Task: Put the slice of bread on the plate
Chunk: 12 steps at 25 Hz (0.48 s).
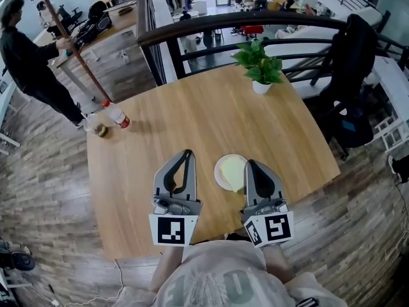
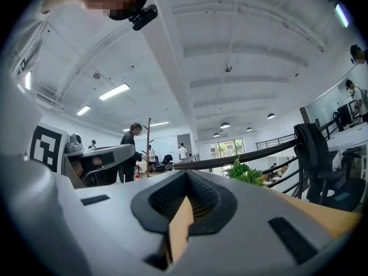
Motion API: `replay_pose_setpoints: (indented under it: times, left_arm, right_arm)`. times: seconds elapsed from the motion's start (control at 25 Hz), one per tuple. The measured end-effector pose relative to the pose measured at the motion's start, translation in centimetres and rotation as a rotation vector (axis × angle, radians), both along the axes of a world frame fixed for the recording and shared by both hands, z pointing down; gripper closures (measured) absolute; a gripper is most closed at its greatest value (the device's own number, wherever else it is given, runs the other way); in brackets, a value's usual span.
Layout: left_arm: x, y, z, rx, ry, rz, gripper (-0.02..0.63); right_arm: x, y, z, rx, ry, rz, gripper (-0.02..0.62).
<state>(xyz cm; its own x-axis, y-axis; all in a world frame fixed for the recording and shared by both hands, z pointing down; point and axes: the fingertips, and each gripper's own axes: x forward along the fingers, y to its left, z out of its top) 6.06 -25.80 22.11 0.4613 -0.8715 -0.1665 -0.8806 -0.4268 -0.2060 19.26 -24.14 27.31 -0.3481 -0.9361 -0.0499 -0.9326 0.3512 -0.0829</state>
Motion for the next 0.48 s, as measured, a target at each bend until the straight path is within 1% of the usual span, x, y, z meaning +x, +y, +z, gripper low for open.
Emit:
replay_pose_setpoints:
  times: [0.24,0.48]
  left_arm:
    - [-0.8,-0.2,-0.3,0.009,0.007,-0.009,0.597]
    - [-1.5,0.7,0.8,-0.020,0.025,-0.024,0.597]
  right_arm:
    - [-1.0,-0.3,0.1,-0.012,0.021,-0.021,0.580]
    - [-1.6,0.5,1.2,-0.034,0.023,-0.041,0.580]
